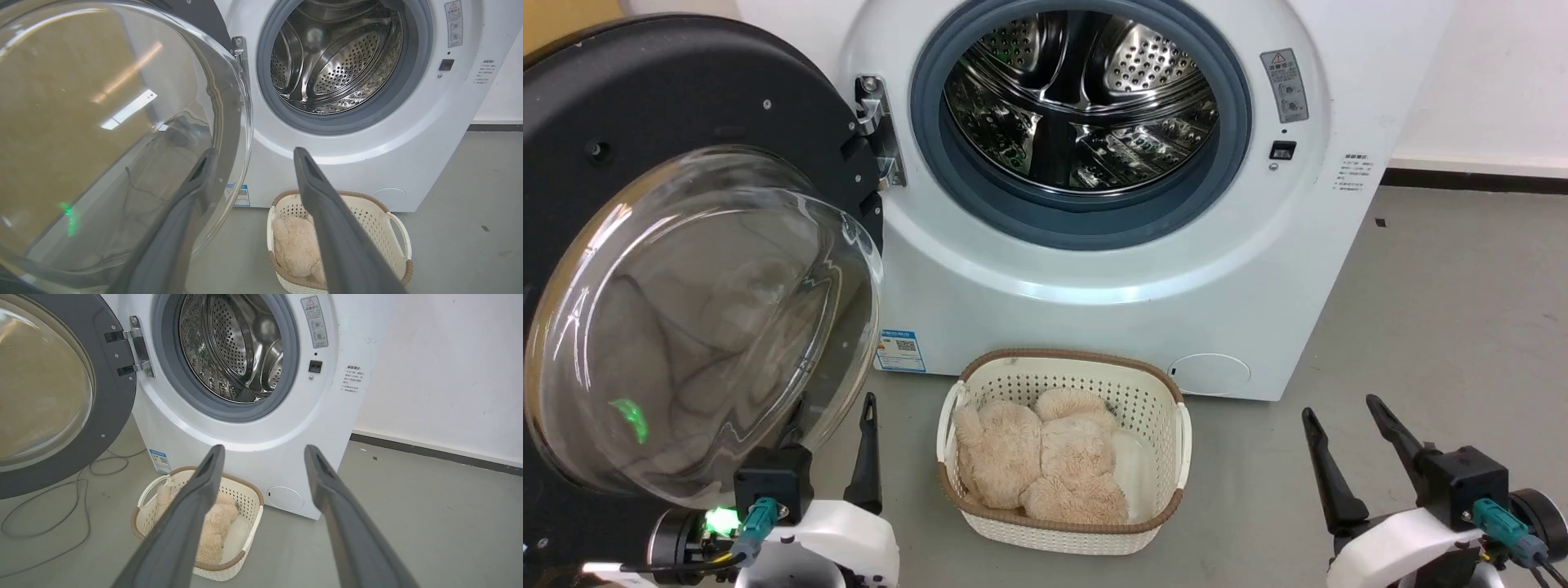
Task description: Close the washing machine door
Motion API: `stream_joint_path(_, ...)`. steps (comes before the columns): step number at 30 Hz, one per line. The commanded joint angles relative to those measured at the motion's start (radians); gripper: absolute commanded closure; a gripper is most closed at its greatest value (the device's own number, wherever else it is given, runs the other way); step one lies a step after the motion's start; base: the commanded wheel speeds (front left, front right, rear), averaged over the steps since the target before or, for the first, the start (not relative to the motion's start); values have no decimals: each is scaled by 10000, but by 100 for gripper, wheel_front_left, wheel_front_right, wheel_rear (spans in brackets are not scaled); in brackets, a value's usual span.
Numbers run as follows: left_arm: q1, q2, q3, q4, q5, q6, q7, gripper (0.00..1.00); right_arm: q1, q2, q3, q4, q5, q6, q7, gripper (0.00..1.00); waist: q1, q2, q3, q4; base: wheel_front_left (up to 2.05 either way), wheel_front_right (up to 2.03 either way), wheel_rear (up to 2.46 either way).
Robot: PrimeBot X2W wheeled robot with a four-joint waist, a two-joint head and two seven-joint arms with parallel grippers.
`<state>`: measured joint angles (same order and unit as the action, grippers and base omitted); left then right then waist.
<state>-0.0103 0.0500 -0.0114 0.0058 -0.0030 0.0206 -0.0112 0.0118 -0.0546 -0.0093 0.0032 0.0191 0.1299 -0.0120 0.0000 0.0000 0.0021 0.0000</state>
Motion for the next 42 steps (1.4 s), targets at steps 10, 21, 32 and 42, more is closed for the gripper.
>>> stream_joint_path(10, -200, 28, -192, -145, 7, 276, -293, 100, -16, 7, -239, 7, 249, 1, -296, 0, 0, 0, 59, 88, 0, 0, 0)
stream_joint_path(21, -529, 97, -276, -766, -58, 441, -522, 100, -47, 10, -452, 34, 446, 2, -525, 0, 0, 0, 150, 367, 0, 0, 0)
stream_joint_path(32, -1093, 354, 118, -1622, -247, 468, -752, 100, -78, 14, -687, 75, 622, 3, -753, 0, 0, 0, 282, 821, 0, 0, 0)
stream_joint_path(42, -1792, 540, 853, -2166, -598, 337, -940, 100, -112, 17, -907, 127, 720, 3, -941, 0, 0, 0, 419, 1339, 0, 0, 0)
